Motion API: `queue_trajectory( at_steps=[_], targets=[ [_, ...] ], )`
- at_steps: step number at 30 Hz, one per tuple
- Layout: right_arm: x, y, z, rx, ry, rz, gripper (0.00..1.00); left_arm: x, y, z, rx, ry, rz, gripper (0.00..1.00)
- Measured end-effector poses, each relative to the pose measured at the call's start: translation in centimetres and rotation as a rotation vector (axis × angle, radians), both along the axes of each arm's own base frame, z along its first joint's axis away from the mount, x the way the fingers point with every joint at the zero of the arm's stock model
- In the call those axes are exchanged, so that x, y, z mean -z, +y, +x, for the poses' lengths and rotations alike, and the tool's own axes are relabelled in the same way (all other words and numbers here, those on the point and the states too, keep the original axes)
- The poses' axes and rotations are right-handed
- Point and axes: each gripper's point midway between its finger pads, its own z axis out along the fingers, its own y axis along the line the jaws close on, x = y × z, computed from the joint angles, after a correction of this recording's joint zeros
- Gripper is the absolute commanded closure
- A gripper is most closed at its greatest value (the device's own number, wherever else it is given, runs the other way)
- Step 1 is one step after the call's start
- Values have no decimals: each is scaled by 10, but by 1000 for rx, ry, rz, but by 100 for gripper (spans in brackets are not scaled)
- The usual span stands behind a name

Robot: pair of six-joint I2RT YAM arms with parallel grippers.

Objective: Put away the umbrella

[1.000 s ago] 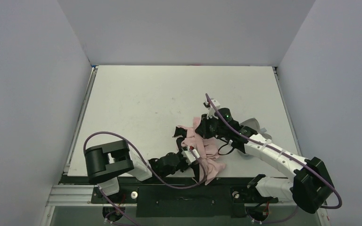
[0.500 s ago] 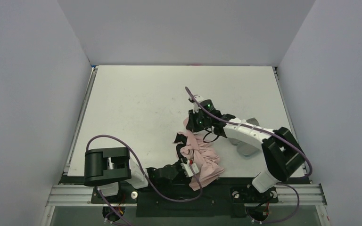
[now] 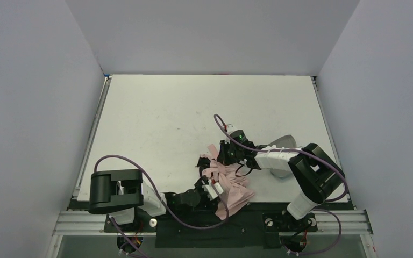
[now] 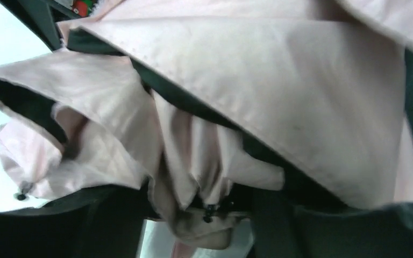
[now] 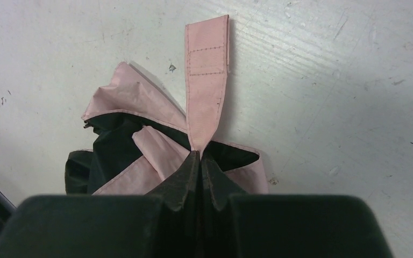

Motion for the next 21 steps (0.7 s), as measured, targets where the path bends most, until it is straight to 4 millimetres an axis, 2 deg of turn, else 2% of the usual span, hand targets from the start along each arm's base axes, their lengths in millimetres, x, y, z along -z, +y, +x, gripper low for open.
queue_trajectory(
  at_steps=[2, 6, 9, 16, 21],
  targets=[
    [0, 0, 0, 6, -3, 11, 100, 2, 3, 2, -32, 37, 5, 0],
    [-1, 2, 0, 11, -3, 20, 100, -4, 2, 10, -104, 128, 7, 3],
    [-1, 2, 0, 13, -2, 22, 100, -11, 4, 9, -137, 202, 35, 3],
    [-1, 2, 0, 11, -2, 24, 100, -34, 23, 2, -165, 320, 35, 3],
    [-2, 3, 0, 6, 0, 28, 100, -65, 33, -7, -147, 375, -64, 3]
  ],
)
